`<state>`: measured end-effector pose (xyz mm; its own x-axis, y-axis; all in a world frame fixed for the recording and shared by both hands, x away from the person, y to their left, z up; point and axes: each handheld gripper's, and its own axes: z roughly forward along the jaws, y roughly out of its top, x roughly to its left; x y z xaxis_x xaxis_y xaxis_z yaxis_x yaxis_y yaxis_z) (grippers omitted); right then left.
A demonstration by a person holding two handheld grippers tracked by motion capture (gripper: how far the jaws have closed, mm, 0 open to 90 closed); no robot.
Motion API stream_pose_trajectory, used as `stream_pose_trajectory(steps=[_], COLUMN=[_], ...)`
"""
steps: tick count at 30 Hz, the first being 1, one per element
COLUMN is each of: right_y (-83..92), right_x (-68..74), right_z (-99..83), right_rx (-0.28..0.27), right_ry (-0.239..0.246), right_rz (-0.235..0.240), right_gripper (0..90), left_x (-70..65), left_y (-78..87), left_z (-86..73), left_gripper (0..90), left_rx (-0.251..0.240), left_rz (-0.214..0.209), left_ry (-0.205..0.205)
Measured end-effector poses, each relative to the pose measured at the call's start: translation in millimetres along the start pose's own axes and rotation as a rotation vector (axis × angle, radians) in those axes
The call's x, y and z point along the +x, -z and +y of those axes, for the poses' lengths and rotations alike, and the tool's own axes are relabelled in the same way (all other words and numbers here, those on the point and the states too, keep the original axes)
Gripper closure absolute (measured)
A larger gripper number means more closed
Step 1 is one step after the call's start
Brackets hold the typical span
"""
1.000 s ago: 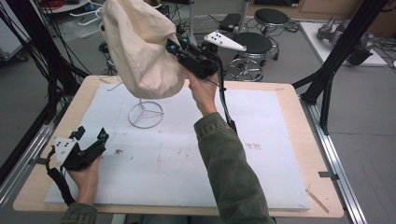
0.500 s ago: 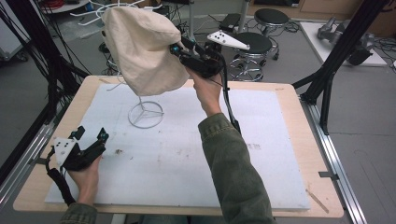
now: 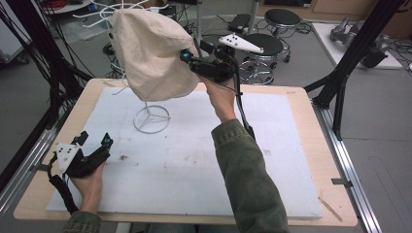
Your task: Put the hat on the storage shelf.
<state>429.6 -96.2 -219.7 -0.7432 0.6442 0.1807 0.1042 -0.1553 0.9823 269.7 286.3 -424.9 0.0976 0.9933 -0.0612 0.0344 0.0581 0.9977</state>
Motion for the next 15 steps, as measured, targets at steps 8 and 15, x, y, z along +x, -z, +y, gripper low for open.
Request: stream_pose_trajectory(steps=[8,15], right_y=[20.0,47.5], right_x=[-9.3,-20.5], right_z=[-7.3,-18.3], right_rx=[-0.039,-0.04], right_ry=[0.008,-0.011], right_rz=[-0.037,-0.039], right_gripper=[10.8,2.0], left_x=[-0.2,0.9], left_y=[-0.3,-1.0], left_z=[-0.4,-0.6], left_gripper=[25.2,25.2], left_rx=[0.002,0.004], left_rz=[0.001,0.009], left_ry=[-0.008,-0.01])
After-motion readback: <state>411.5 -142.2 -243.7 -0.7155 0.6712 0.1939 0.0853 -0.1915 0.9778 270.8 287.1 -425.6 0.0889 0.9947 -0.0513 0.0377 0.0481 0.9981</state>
